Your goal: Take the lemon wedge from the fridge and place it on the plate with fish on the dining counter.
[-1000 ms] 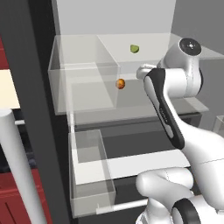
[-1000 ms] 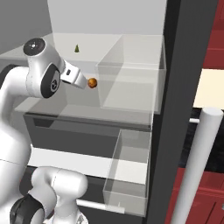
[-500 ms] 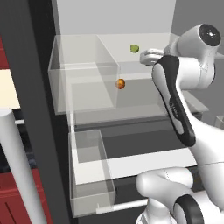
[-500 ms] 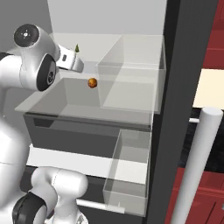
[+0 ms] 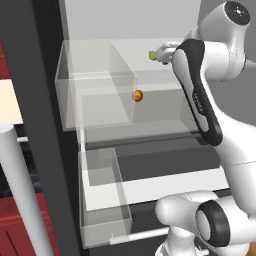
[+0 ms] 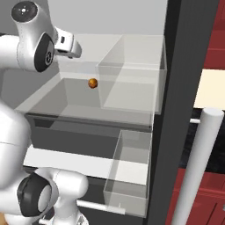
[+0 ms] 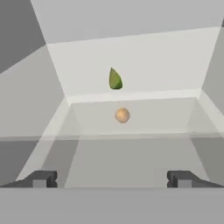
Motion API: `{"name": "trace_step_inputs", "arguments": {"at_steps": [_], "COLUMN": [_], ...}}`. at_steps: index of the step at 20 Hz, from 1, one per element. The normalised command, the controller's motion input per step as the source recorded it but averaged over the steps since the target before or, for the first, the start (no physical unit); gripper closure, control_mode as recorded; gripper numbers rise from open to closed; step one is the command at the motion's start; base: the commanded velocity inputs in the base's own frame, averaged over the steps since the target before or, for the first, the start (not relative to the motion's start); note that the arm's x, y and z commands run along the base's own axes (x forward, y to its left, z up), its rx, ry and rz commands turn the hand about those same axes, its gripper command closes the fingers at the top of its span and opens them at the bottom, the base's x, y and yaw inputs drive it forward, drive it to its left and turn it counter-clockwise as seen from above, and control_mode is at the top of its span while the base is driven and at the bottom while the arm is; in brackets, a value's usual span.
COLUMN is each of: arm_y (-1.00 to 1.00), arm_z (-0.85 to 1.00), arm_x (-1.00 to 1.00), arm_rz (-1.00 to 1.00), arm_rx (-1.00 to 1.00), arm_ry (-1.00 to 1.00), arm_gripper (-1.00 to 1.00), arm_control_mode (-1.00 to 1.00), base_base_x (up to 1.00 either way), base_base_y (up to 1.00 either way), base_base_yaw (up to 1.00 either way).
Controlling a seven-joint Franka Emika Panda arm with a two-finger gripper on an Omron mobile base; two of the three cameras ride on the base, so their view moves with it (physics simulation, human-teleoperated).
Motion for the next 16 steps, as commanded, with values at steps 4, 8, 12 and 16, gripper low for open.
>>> {"name": "trace_step_inputs", "arguments": {"at_steps": [4,8,12,16], "arm_y": [0.0,0.0,0.0,0.01], "arm_z": [0.0,-0.11,-0.12,-0.25], "arm_x": [0.32,0.69,0.81,0.89], "arm_rz": [0.01,0.02,0.0,0.0], "arm_rx": [0.0,0.0,0.0,-0.04], "arm_ry": [0.0,0.0,0.01,0.1], "arm_gripper": [-1.0,-1.0,-1.0,-1.0], "arm_control_mode": [-1.0,-1.0,-1.0,-1.0], "base_base_x": [0.0,0.0,0.0,0.0], "base_base_y": [0.0,0.0,0.0,0.0], "base_base_yaw": [0.0,0.0,0.0,0.0]}}
